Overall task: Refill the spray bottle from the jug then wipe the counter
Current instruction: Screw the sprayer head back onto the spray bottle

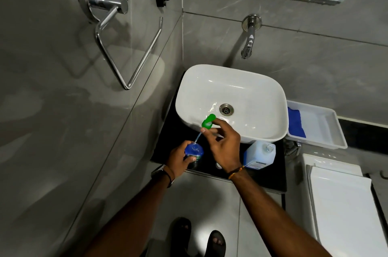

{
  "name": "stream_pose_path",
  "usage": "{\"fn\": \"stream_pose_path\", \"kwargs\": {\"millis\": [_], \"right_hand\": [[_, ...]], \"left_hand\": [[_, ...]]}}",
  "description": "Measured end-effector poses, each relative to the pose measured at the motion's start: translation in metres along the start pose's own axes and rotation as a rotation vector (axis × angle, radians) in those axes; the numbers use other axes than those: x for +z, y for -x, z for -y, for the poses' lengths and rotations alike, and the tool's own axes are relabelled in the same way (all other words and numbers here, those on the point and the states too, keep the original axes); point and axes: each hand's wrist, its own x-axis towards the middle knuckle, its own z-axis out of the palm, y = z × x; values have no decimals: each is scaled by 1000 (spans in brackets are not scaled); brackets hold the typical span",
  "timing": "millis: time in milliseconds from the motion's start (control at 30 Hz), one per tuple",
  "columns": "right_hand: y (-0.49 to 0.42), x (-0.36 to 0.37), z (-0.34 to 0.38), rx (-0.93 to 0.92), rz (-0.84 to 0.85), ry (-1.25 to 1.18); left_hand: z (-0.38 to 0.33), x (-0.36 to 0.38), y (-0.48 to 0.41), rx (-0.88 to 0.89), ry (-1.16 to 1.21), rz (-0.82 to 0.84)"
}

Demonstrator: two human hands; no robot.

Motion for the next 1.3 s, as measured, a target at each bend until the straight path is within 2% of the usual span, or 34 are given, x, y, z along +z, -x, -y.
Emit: {"fn": "stream_pose_path", "kwargs": {"millis": [200, 333, 800, 1100, 1167, 1300], "right_hand": [[5, 5, -17, -60, 117, 143], [13, 1, -32, -53, 288, 269], [-5, 0, -40, 18, 545, 530], [-17, -3, -30, -149, 693, 604], [-17, -3, -31, -139, 688, 603], [-9, 3, -35, -23, 544, 719]], "left_hand": [[1, -2, -1, -6, 16, 10], [2, -2, -1, -19, 40, 20], [-1, -4, -1, -21, 57, 29], [-1, -4, -1, -29, 59, 40], [-1, -3, -2, -28, 54, 34], [2, -2, -3, -35, 49, 14]]}}
